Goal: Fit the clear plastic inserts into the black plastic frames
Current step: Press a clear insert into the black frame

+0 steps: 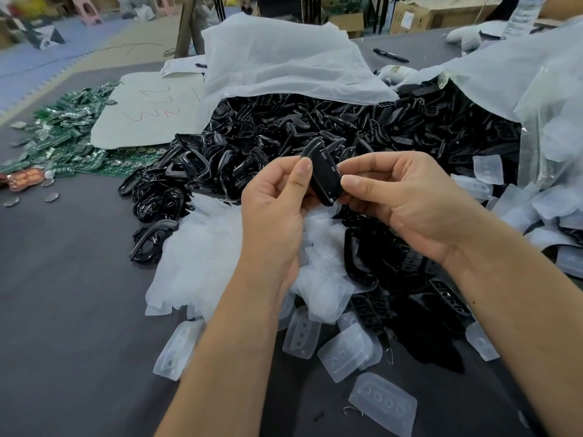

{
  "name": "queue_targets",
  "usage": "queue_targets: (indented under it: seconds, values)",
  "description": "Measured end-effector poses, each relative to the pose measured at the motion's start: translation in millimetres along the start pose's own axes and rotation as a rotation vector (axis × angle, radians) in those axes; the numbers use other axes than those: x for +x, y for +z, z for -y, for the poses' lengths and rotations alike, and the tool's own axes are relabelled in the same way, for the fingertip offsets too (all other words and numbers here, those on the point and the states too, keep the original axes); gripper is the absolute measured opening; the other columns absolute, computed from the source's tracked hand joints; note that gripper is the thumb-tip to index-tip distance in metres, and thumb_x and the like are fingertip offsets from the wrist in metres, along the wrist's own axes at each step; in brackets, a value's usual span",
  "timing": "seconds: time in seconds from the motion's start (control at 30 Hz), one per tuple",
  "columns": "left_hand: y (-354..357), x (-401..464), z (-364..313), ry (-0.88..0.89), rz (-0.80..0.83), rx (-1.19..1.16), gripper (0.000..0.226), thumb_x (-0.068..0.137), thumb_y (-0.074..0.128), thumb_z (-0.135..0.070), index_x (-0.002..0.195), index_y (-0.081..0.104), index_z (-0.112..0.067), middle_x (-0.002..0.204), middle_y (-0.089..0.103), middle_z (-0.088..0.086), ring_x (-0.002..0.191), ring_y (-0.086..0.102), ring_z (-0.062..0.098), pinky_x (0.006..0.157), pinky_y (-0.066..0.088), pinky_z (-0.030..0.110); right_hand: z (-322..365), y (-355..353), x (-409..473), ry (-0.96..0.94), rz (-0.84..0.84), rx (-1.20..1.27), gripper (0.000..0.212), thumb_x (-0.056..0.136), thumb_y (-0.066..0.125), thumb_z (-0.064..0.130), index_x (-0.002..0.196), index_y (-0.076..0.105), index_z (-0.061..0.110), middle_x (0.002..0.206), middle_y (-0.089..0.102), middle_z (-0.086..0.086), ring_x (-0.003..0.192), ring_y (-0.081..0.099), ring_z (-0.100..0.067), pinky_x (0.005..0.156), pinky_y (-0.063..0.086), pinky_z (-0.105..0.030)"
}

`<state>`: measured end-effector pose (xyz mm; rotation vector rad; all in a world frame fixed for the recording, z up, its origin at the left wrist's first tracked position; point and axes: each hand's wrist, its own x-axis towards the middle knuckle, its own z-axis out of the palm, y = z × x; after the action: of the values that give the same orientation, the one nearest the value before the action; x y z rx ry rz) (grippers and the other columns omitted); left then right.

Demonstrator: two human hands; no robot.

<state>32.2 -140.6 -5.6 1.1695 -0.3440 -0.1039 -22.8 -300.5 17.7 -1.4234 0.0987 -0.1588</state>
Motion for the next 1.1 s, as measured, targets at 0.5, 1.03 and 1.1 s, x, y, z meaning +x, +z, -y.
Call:
queue_targets:
  seconds: [0.5,1.03,1.1]
  values:
    - [3,0,8,0.001,-0.006,0.160,0.018,0.107,0.057,-0.015,0.099,0.072,-0.009,0.080,0.073,0.009,0.075,0.070,0.014,0.072,0.060,0.027,9,0,1,-0.436,-0.118,-0.760,0.021,0.092,0.071,0.000,0.097,0.077,0.019,0.087,0.076,0.007,0.084,0.071,-0.007,0.082,0.055,-0.018]
    - [2,-2,4,-0.148,0.002,0.174,0.006,0.095,0.072,-0.002,0.099,0.076,-0.004,0.076,0.076,0.013,0.061,0.071,0.018,0.056,0.053,0.019,0,-12,4,-0.866,-0.154,-1.209,0.016,0.095,0.068,-0.004,0.093,0.078,0.008,0.091,0.071,0.000,0.091,0.059,-0.023,0.079,0.048,-0.027]
    - [2,-2,6,-0.121,0.003,0.235,0.011,0.095,0.071,0.000,0.098,0.074,-0.009,0.074,0.075,0.012,0.055,0.068,0.015,0.053,0.052,0.020,-3,-14,4,-0.816,-0.274,-1.152,0.020,0.090,0.067,-0.009,0.091,0.077,0.009,0.090,0.070,0.001,0.084,0.059,-0.016,0.076,0.041,-0.014]
